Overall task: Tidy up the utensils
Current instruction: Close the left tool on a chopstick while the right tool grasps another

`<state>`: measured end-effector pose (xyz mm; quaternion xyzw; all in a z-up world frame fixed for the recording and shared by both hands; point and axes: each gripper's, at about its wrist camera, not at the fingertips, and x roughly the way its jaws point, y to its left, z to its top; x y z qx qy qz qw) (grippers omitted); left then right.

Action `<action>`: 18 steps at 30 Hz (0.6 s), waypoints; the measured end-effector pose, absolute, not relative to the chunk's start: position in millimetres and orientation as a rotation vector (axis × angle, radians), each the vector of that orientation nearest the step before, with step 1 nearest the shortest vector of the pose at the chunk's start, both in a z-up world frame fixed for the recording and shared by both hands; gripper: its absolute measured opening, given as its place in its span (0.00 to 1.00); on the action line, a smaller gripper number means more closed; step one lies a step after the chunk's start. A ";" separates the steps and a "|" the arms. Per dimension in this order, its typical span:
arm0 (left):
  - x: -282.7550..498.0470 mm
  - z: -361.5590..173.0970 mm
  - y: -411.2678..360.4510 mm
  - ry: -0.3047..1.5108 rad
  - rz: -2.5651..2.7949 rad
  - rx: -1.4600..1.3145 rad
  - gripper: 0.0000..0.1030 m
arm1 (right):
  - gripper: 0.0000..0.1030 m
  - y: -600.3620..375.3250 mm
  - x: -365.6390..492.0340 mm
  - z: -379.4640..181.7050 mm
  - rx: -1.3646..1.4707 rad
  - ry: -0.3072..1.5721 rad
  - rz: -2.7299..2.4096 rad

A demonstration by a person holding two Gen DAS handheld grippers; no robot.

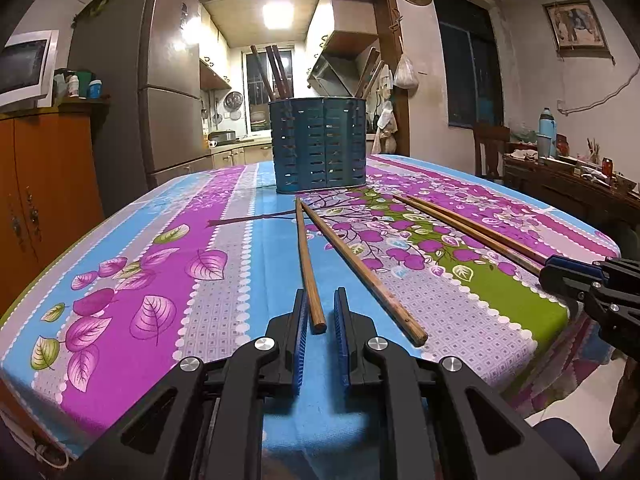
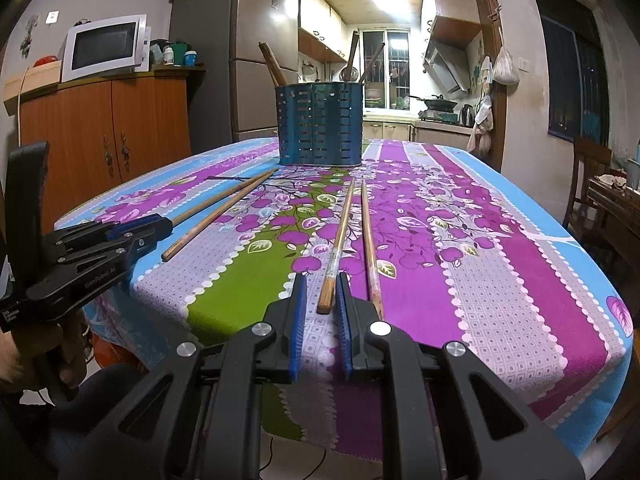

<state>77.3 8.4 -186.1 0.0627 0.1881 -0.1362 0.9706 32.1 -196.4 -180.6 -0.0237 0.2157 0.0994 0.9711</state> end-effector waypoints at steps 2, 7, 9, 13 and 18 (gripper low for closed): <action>77.3 -185.9 8.1 0.379 -0.275 0.126 0.15 | 0.13 -196.5 32.1 -181.0 -0.047 0.434 0.198; 76.4 -185.8 8.0 0.380 -0.275 0.119 0.15 | 0.13 -195.2 28.8 -182.2 -0.042 0.431 0.188; 75.8 -185.6 7.8 0.377 -0.268 0.115 0.10 | 0.06 -194.8 28.4 -182.2 -0.035 0.429 0.190; 75.4 -185.2 8.7 0.379 -0.267 0.110 0.09 | 0.06 -194.1 26.2 -182.1 -0.028 0.422 0.184; 69.8 -177.0 12.1 0.367 -0.270 0.104 0.07 | 0.05 -197.5 17.8 -164.0 -0.029 0.372 0.180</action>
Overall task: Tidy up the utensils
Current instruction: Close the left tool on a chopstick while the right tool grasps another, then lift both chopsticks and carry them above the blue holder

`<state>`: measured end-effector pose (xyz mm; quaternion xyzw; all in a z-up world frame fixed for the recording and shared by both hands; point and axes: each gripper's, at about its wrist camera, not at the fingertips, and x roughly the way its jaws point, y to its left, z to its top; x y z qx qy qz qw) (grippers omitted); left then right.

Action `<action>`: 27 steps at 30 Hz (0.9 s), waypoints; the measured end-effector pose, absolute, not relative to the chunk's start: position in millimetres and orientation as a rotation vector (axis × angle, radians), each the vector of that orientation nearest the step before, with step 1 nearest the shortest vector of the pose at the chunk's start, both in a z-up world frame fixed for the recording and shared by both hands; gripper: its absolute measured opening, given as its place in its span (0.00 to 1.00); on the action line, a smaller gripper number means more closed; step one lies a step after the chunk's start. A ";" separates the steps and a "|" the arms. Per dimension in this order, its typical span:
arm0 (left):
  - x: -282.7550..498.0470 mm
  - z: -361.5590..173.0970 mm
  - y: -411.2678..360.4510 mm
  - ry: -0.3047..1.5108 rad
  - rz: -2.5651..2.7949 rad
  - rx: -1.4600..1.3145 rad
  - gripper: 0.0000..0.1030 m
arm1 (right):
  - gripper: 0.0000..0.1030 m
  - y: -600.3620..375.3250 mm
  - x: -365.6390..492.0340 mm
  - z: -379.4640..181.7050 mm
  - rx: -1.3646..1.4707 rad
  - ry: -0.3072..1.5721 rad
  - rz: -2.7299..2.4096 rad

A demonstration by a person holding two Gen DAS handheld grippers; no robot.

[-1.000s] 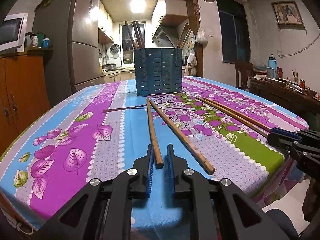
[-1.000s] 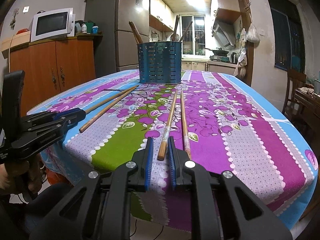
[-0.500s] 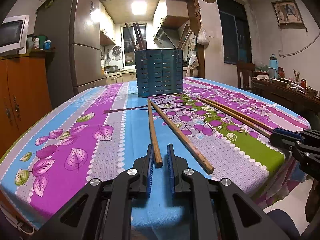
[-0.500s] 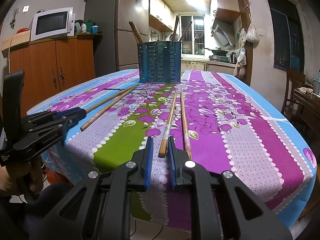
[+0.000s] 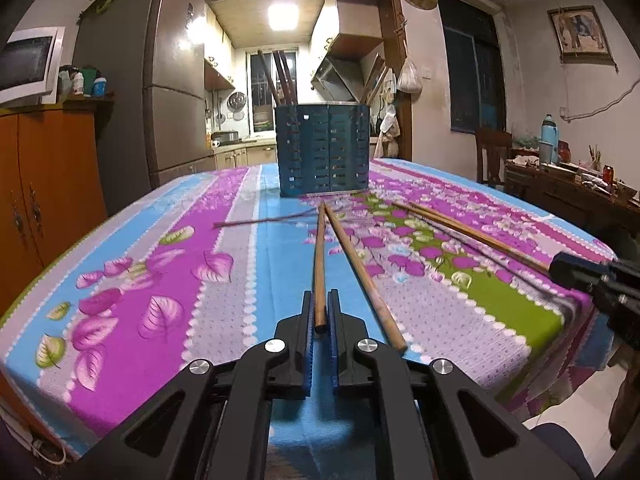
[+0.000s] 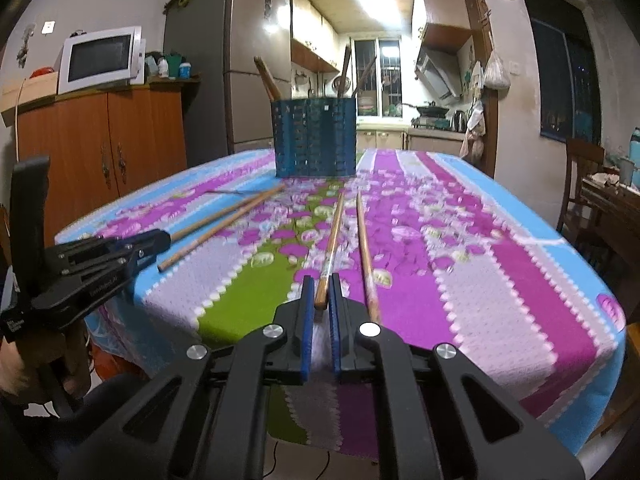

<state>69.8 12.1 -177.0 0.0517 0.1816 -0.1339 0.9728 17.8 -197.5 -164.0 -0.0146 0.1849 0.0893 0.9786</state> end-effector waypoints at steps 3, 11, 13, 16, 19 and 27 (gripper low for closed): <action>63.7 -161.1 15.2 0.325 -0.269 0.103 0.07 | 0.05 -199.1 14.0 -144.8 -0.050 0.334 0.182; 50.9 -108.5 26.1 0.184 -0.254 0.113 0.07 | 0.05 -201.7 19.5 -86.0 -0.105 0.219 0.198; 50.0 -98.1 26.4 0.155 -0.253 0.117 0.07 | 0.05 -200.9 23.5 -76.1 -0.110 0.202 0.208; 52.8 -83.8 23.9 0.111 -0.249 0.129 0.07 | 0.05 -198.6 29.5 -63.5 -0.127 0.178 0.221; 55.7 -72.4 20.4 0.077 -0.253 0.137 0.07 | 0.05 -196.8 37.2 -49.0 -0.148 0.153 0.234; 86.4 -39.0 10.1 0.046 -0.282 0.135 0.07 | 0.05 -208.2 73.0 -10.0 -0.133 0.148 0.269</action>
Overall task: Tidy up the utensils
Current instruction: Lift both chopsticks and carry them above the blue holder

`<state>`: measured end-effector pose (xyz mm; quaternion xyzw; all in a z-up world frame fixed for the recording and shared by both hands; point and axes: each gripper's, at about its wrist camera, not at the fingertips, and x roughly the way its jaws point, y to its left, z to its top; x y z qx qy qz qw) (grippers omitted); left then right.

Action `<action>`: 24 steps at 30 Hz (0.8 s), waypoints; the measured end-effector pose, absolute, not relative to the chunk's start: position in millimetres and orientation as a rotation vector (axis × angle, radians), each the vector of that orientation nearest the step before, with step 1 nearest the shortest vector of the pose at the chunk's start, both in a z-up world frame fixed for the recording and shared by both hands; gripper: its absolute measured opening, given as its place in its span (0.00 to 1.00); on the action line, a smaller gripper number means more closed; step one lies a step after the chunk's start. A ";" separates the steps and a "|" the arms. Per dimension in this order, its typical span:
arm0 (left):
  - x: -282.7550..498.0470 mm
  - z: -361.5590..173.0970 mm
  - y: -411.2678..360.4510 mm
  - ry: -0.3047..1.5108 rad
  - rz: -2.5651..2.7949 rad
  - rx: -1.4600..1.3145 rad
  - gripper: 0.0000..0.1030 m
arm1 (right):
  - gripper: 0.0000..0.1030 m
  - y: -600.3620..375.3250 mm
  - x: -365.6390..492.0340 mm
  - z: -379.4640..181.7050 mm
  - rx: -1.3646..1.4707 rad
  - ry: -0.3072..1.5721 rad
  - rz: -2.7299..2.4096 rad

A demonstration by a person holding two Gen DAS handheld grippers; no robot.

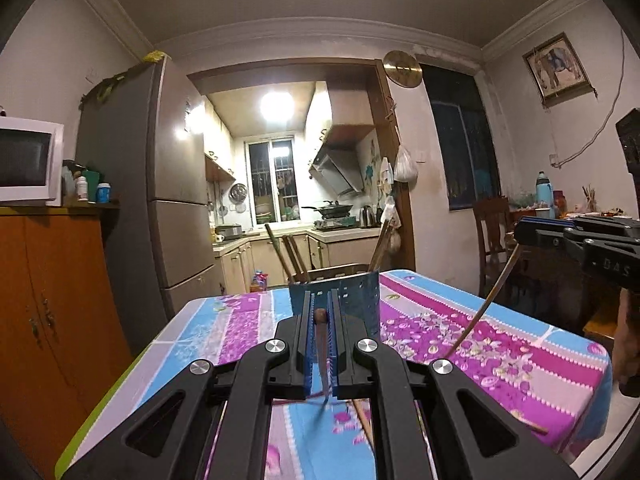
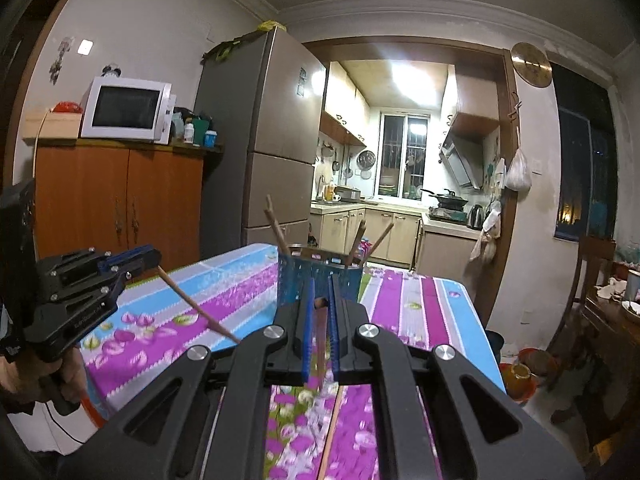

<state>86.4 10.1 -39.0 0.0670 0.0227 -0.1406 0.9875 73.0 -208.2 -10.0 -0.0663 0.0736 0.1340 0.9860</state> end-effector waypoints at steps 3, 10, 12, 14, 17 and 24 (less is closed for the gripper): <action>105.2 -26.4 9.6 0.073 -0.304 0.126 0.07 | 0.05 -212.0 88.4 -0.8 -0.122 0.169 0.283; 140.7 7.5 11.5 0.133 -0.349 0.129 0.07 | 0.05 -211.4 110.0 19.1 -0.107 0.203 0.314; 145.6 21.2 11.2 0.138 -0.357 0.144 0.07 | 0.05 -210.5 112.6 29.3 -0.104 0.205 0.326; 147.6 34.1 10.7 0.135 -0.366 0.153 0.07 | 0.05 -210.4 114.7 40.7 -0.100 0.202 0.335; 153.2 61.3 10.4 0.128 -0.381 0.157 0.07 | 0.05 -213.2 120.1 67.6 -0.084 0.185 0.351; 173.2 130.7 7.7 0.109 -0.402 0.127 0.07 | 0.05 -220.0 151.4 133.3 -0.029 0.161 0.376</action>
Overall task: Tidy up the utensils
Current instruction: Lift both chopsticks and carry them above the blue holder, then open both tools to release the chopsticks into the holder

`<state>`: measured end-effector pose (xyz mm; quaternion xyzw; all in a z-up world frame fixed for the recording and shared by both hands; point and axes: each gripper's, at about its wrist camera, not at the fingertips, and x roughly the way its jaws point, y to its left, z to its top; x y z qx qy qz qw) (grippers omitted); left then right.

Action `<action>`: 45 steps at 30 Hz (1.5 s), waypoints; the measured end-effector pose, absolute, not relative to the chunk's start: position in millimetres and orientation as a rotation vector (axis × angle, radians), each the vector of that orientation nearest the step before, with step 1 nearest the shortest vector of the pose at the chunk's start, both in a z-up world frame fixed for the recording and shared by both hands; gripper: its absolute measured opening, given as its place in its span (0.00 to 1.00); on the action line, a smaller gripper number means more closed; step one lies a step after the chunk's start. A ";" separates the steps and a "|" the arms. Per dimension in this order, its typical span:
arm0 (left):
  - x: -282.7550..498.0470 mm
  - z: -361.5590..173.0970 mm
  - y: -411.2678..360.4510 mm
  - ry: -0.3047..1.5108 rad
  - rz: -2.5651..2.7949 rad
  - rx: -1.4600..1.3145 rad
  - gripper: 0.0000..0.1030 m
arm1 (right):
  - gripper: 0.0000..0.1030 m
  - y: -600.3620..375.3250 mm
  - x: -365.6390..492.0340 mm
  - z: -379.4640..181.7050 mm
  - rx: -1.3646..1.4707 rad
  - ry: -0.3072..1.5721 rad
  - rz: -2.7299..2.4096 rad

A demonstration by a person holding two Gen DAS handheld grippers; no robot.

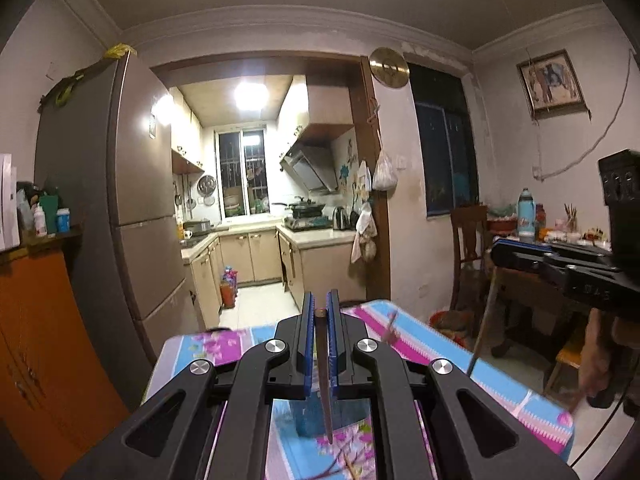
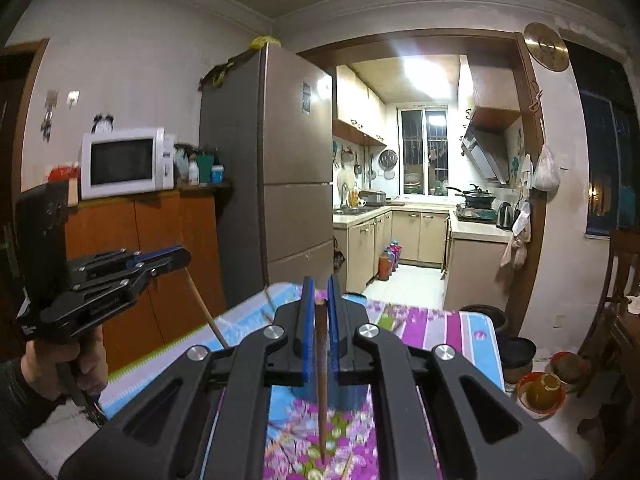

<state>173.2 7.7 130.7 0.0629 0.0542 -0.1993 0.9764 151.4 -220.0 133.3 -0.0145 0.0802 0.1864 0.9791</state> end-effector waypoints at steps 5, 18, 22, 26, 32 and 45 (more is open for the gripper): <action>198.2 179.1 0.6 0.102 -0.393 0.113 0.07 | 0.05 -220.9 180.8 176.9 -0.003 0.140 0.380; 281.5 207.9 -13.2 0.133 -0.343 0.082 0.07 | 0.05 -215.9 281.4 203.5 0.018 0.155 0.338; 306.2 191.0 -17.9 0.178 -0.338 0.087 0.07 | 0.05 -211.1 301.5 187.7 0.014 0.183 0.338; 323.3 174.0 -20.0 0.213 -0.335 0.099 0.07 | 0.05 -205.8 319.3 167.6 0.000 0.220 0.337; 346.6 149.8 -18.4 0.265 -0.334 0.099 0.07 | 0.05 -204.9 338.7 140.4 0.013 0.268 0.337; 359.9 127.3 -19.9 0.329 -0.330 0.108 0.09 | 0.06 -207.8 359.6 107.5 0.047 0.364 0.361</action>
